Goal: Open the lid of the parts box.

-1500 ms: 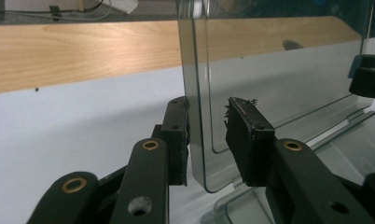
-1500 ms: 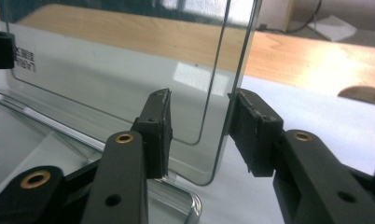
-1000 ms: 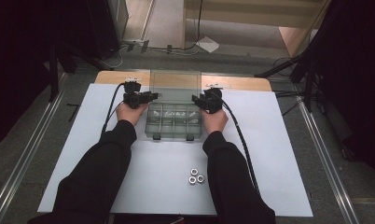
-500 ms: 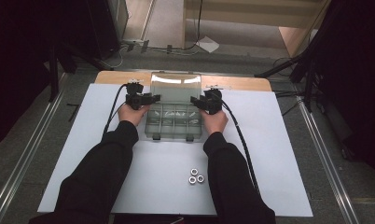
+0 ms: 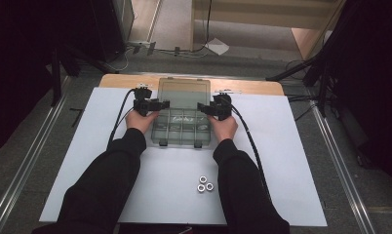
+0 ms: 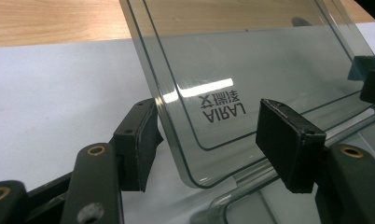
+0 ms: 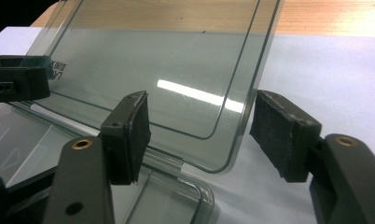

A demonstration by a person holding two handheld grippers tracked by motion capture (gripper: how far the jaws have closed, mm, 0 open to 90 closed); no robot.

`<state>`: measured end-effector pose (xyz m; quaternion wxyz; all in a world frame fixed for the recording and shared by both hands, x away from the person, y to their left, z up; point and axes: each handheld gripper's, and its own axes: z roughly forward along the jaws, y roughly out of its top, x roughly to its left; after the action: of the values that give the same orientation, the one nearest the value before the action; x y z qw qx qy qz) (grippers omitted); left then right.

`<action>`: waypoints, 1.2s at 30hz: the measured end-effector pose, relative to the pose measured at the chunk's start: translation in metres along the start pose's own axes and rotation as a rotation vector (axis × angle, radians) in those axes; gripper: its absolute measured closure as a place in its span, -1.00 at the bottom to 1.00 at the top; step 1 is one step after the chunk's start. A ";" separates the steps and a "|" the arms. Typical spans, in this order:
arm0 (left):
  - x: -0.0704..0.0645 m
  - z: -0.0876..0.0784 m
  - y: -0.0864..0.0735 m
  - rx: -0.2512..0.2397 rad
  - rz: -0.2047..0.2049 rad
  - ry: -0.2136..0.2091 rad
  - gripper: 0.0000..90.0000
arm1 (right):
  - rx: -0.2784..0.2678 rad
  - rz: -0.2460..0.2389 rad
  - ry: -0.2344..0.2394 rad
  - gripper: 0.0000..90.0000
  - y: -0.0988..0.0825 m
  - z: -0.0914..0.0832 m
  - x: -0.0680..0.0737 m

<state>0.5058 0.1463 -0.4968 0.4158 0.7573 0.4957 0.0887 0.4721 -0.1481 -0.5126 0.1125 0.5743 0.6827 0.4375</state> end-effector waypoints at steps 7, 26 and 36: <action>0.006 -0.005 -0.001 -0.012 -0.010 0.010 -0.14 | -0.002 -0.007 -0.015 -0.19 0.002 -0.003 0.000; -0.005 -0.038 0.004 -0.034 0.048 -0.069 -0.13 | 0.006 -0.115 0.013 -0.14 -0.003 -0.027 0.001; -0.025 -0.048 0.002 0.010 0.148 -0.132 -0.13 | 0.051 -0.189 0.069 -0.18 0.001 -0.045 0.011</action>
<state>0.4686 0.1514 -0.4581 0.4359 0.7982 0.4105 0.0665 0.4400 -0.1596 -0.4821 0.1152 0.4946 0.7482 0.4269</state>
